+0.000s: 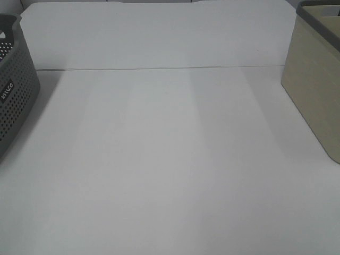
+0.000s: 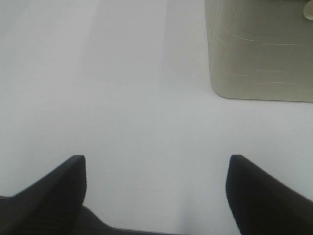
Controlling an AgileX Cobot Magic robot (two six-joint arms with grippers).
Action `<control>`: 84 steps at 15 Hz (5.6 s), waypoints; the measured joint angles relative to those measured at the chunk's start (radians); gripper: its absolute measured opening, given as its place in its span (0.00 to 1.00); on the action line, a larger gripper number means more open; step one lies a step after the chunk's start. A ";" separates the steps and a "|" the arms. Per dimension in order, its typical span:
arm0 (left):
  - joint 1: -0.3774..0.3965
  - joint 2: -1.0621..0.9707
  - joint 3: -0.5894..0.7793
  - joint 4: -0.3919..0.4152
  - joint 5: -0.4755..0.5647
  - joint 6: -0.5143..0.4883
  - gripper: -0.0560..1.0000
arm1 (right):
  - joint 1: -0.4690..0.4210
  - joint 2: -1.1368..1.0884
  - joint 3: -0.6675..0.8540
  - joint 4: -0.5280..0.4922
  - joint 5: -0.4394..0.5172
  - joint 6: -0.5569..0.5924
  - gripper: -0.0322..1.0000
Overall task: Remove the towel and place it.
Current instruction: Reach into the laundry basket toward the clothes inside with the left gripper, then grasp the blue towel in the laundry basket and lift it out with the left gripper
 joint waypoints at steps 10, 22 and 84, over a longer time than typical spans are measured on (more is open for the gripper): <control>0.000 0.000 0.000 0.000 0.000 0.000 0.99 | 0.000 0.000 0.000 0.000 0.000 0.000 0.78; 0.000 0.589 -0.452 0.027 0.129 0.386 0.99 | 0.000 0.000 0.000 0.000 0.000 0.000 0.78; 0.094 1.600 -1.447 0.021 0.128 0.970 0.05 | 0.000 0.000 0.000 0.000 0.000 0.000 0.78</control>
